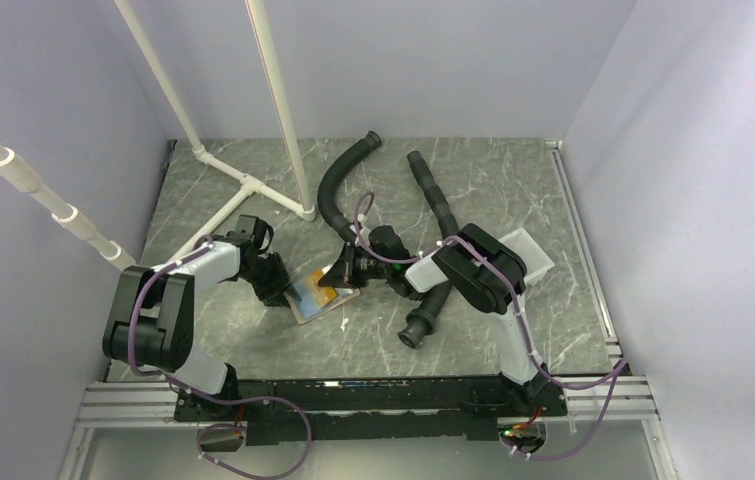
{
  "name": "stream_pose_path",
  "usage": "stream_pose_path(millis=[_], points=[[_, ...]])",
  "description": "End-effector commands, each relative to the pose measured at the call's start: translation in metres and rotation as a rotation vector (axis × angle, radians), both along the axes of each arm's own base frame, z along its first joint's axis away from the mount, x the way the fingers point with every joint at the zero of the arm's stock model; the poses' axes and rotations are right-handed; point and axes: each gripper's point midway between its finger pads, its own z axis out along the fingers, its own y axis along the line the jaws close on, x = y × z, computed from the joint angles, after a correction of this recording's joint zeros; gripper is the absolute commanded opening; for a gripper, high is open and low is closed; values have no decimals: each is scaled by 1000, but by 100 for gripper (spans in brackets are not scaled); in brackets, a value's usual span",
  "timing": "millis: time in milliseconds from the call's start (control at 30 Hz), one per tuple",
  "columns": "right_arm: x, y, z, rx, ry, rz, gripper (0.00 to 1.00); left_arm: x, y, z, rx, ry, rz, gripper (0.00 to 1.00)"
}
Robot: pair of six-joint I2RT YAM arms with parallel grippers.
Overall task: Put the credit cards into the card holder
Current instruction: Insert the credit card into the card holder.
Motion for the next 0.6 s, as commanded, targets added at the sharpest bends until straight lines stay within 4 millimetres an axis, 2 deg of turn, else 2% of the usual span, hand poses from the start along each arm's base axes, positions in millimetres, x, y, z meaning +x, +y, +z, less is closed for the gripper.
stream_pose_path(millis=[0, 133, 267, 433, 567], points=[[3, -8, -1, -43, -3, -76, 8, -27, 1, -17, 18, 86, -6, 37], [-2, -17, -2, -139, -69, -40, 24, -27, 2, -13, 19, 67, 1, 37], [-3, -26, 3, -246, -182, 26, 35, -28, 3, -10, 24, 52, 4, 38], [-6, -24, 1, -320, -236, 95, 39, -30, 2, -9, 15, 49, 9, 37], [-12, -13, -1, -286, -231, 137, 36, -31, 2, -9, 13, 39, 15, 37]])
